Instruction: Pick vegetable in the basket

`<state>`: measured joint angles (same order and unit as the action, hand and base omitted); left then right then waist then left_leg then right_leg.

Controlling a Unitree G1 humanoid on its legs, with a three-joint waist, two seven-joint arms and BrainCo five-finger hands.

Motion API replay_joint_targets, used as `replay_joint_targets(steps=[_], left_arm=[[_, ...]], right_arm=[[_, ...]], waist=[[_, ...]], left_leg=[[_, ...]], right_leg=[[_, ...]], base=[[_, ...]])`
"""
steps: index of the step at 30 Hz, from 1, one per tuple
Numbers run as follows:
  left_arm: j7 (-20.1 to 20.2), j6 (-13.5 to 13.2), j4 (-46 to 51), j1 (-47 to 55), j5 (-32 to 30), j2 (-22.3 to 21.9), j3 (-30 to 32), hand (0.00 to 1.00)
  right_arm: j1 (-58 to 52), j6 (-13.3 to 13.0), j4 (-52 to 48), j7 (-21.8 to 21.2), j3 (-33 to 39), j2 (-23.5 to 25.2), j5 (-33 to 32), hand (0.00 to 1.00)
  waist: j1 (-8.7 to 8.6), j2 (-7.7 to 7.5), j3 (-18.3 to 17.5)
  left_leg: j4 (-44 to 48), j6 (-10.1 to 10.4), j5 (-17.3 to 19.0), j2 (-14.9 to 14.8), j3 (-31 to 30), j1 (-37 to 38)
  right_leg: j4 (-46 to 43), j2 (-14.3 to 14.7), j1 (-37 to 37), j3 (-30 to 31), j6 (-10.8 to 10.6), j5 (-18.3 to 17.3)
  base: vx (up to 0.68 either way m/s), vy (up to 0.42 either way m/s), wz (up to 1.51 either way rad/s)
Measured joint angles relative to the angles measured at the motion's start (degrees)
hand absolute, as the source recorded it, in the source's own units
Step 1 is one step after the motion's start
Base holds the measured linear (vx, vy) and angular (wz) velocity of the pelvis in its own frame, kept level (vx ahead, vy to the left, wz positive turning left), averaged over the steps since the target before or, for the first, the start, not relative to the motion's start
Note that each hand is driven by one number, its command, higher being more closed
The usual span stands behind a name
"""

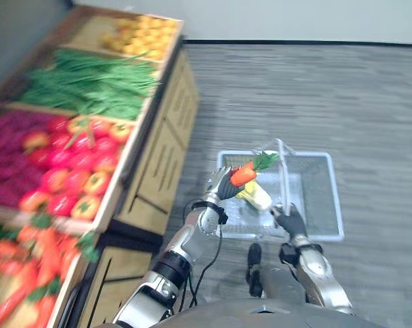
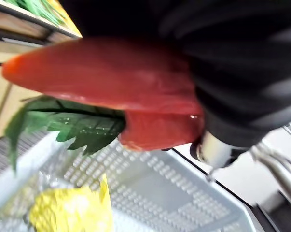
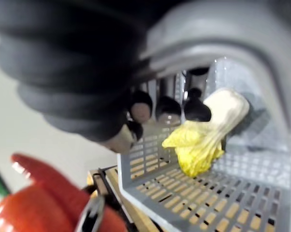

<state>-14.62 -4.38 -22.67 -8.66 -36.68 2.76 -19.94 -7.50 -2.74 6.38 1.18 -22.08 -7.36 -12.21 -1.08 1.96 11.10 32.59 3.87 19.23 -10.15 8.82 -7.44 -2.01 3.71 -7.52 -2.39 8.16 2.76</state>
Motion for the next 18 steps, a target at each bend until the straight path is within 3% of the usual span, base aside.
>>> replay_joint_targets(steps=[1,2,3,4,6,7,15,18], left_arm=[[-0.2,0.1,0.0,0.3,0.0,0.4,1.0,1.0],[-0.4,0.2,0.0,0.4,0.0,0.4,1.4,1.0],[-0.5,0.2,-0.2,0.5,0.0,0.5,1.6,1.0],[-0.7,0.4,-1.5,0.4,-0.1,0.7,1.9,1.0],[-0.7,0.5,-3.4,-1.1,-0.2,0.0,1.3,1.0],[-0.7,0.7,-3.8,-1.6,-0.2,-0.2,0.7,0.0],[0.7,1.9,-13.5,-4.4,-1.0,-0.5,-2.9,0.0],[0.8,2.2,-15.7,-5.8,-2.4,-0.9,-3.8,0.0]], right_arm=[[1.2,0.0,-0.1,-0.5,-1.2,-0.6,-0.9,1.0],[1.3,-0.1,-0.5,-0.9,-1.7,-1.0,-1.3,1.0],[1.4,-0.1,-1.5,-1.3,-2.9,-1.6,-1.8,1.0],[0.5,-0.1,-2.8,-1.6,-3.9,-1.6,-2.2,1.0],[-0.5,-0.1,-5.9,-3.4,-4.2,-1.6,-4.6,1.0],[-0.8,-0.1,-6.6,-3.7,-4.2,-1.5,-5.2,1.0],[-5.2,-0.1,-12.2,-9.9,-5.6,-1.6,-12.9,1.0],[-7.3,0.0,-12.0,-10.0,-5.2,-1.6,-14.2,1.0]], waist=[[0.95,0.14,-0.1],[1.36,0.81,-0.3],[1.57,2.61,-0.2],[0.9,2.19,-0.4],[0.26,1.13,-0.3],[0.31,0.88,-0.3],[0.47,-1.53,-1.6],[0.55,-1.81,-1.8]], left_leg=[[-8.2,2.0,-1.4,2.7,-7.2,-0.5],[-12.7,2.6,-3.9,3.1,-9.7,-0.6],[-14.0,1.9,-9.1,2.1,-10.4,-1.2],[-14.9,1.5,-8.7,2.6,-8.6,0.1],[-20.0,0.2,-10.0,4.1,-7.4,3.0],[-21.5,-0.1,-10.6,4.4,-7.1,3.7],[-29.1,-0.9,-13.6,6.8,-6.6,8.5],[-29.8,-1.1,-14.3,7.5,-7.6,8.5]], right_leg=[[0.4,0.5,0.0,3.0,-0.5,0.4],[1.1,1.3,0.2,4.0,-1.8,1.3],[2.9,3.1,1.7,6.4,-3.5,2.7],[4.9,1.9,3.0,7.5,-4.8,4.1],[5.5,0.0,3.5,8.1,-5.6,4.2],[5.6,-0.4,3.6,8.2,-6.0,3.9],[7.5,-3.0,5.4,7.8,-7.4,3.1],[7.5,-3.8,5.6,7.2,-7.8,2.9]], base=[[0.14,0.149,-1.96],[0.14,0.196,-2.01],[0.18,0.243,-1.35],[0.19,0.245,-0.95],[0.19,0.191,-0.17],[0.17,0.161,0.02],[0.12,0.109,0.04],[-0.01,0.064,0.21]])
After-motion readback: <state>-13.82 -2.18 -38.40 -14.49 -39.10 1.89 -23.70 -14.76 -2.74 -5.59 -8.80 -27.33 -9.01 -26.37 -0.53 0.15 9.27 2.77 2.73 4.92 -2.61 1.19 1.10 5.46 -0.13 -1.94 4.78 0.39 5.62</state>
